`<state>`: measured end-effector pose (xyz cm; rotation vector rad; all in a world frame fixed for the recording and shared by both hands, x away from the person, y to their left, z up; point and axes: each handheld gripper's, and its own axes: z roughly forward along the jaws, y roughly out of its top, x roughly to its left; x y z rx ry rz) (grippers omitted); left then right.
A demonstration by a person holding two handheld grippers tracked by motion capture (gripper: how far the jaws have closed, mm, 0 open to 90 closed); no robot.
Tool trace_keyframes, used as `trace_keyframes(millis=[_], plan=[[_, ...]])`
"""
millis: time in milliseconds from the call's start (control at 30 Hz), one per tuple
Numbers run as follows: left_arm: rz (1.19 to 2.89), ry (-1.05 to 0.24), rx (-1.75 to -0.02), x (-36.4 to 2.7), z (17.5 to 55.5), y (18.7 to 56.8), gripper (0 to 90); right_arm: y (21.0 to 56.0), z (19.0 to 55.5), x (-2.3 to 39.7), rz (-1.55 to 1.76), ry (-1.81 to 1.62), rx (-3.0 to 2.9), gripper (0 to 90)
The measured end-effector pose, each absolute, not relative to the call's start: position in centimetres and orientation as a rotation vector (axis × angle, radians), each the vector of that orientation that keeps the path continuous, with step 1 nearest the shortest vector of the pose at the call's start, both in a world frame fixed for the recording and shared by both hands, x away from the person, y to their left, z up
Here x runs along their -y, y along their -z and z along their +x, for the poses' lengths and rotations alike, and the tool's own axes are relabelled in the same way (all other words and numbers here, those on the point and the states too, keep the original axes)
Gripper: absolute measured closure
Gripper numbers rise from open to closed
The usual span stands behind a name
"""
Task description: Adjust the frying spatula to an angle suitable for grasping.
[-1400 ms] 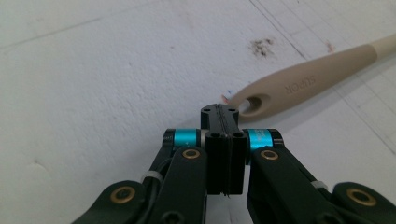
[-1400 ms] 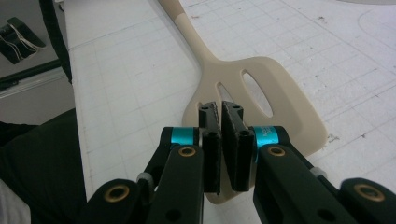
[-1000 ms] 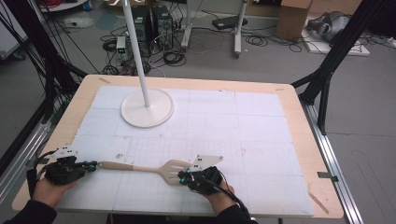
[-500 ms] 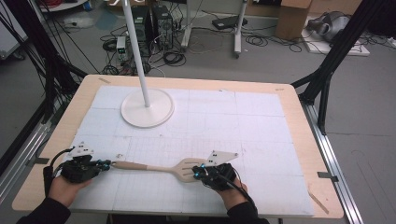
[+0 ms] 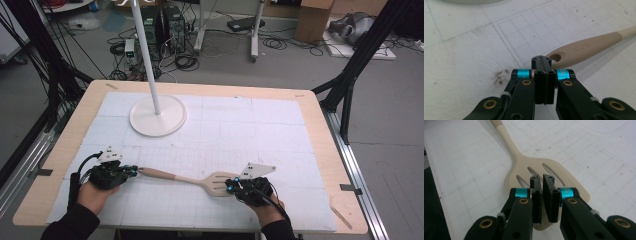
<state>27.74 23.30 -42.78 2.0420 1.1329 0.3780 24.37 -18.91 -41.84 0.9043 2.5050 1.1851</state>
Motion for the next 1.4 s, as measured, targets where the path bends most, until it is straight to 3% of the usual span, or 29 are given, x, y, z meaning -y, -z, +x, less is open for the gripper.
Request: trace_keyframes(millis=[733, 1000, 1133, 1400], plan=[[2.052, -0.339, -1.1, -19.6, 29.8, 43.5, 89.5, 41.6, 23.0, 21.8, 0.978, -1.167, -2.456, 83.0], [2.027, -0.354, -1.098, -20.3, 30.1, 43.4, 83.5, 40.9, 22.8, 22.1, 0.973, -1.293, -2.374, 63.5], [1.906, -0.376, -1.129, -22.1, 29.9, 42.1, 69.4, 40.2, 22.3, 22.4, 0.949, -1.357, -2.288, 47.5], [1.727, -0.442, -1.066, -25.0, 28.3, 40.4, 50.6, 39.2, 21.8, 24.6, 1.009, -1.394, -2.125, 36.2]])
